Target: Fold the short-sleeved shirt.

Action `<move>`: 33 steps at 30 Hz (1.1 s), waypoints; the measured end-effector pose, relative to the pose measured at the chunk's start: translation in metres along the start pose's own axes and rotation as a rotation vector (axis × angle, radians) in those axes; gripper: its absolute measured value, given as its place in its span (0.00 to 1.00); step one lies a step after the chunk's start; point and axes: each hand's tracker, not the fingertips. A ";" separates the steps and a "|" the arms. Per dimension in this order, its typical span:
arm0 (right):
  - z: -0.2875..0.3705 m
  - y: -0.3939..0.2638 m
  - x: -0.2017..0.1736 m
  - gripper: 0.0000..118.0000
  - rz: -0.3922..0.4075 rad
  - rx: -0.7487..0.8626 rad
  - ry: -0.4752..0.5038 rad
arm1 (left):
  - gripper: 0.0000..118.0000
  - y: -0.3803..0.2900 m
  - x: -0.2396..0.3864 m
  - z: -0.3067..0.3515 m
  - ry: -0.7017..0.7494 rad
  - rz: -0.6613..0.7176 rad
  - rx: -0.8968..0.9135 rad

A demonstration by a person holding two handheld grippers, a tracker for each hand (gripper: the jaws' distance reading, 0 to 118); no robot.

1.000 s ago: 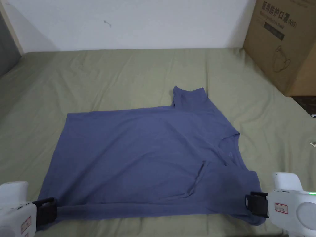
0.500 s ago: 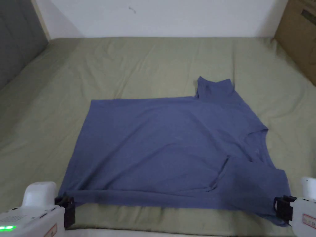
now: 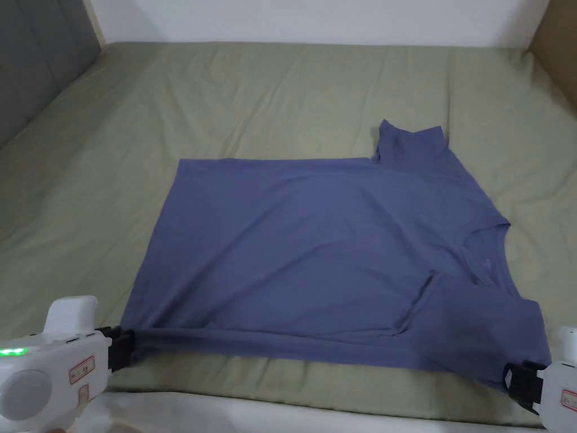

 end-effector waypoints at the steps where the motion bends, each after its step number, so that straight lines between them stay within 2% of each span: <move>1: -0.001 -0.001 0.000 0.00 -0.003 0.000 -0.002 | 0.02 -0.004 0.002 -0.001 0.034 -0.034 -0.001; 6: 0.004 0.002 0.006 0.00 -0.029 0.013 -0.006 | 0.02 -0.008 0.004 0.010 -0.017 0.070 0.042; 9: 0.002 0.005 0.007 0.01 -0.003 0.033 -0.035 | 0.02 -0.008 0.009 0.011 0.002 0.058 0.043; 10: 0.001 0.007 0.007 0.16 0.000 0.026 -0.050 | 0.02 -0.009 0.011 0.011 0.012 0.048 0.041; 12: -0.004 0.010 0.010 0.69 0.001 -0.003 -0.050 | 0.02 -0.006 0.014 0.011 0.020 0.029 0.037; 14: -0.008 0.012 0.012 0.73 0.001 -0.006 -0.034 | 0.02 -0.006 0.016 0.011 0.025 0.022 0.035; 16: -0.016 0.013 0.016 0.68 -0.007 -0.020 -0.019 | 0.02 -0.005 0.014 0.012 0.031 0.021 0.033; 17: -0.023 0.012 0.023 0.50 -0.025 -0.036 0.009 | 0.02 -0.005 0.014 0.011 0.031 0.025 0.032; 18: -0.029 0.012 0.026 0.16 -0.068 -0.076 0.011 | 0.02 -0.005 0.014 0.011 0.030 0.029 0.029; 19: -0.032 0.011 0.030 0.00 -0.118 -0.076 -0.003 | 0.02 -0.003 0.013 0.012 0.030 0.029 0.025; 20: -0.029 0.010 0.033 0.00 -0.125 -0.056 0.047 | 0.02 -0.003 0.013 0.013 0.032 0.029 0.024; 24: -0.008 0.013 0.021 0.00 -0.055 -0.026 0.016 | 0.02 0.001 0.013 0.018 0.033 0.021 0.022; 27: 0.003 0.023 0.018 0.00 -0.044 -0.008 0.018 | 0.02 0.013 0.015 0.023 0.044 0.025 0.010; 30: 0.014 0.043 0.017 0.00 -0.069 0.027 0.041 | 0.02 0.030 0.019 0.031 0.049 0.010 0.025; 33: 0.016 0.072 0.013 0.00 -0.039 0.065 0.038 | 0.02 0.057 0.022 0.032 0.060 -0.028 0.037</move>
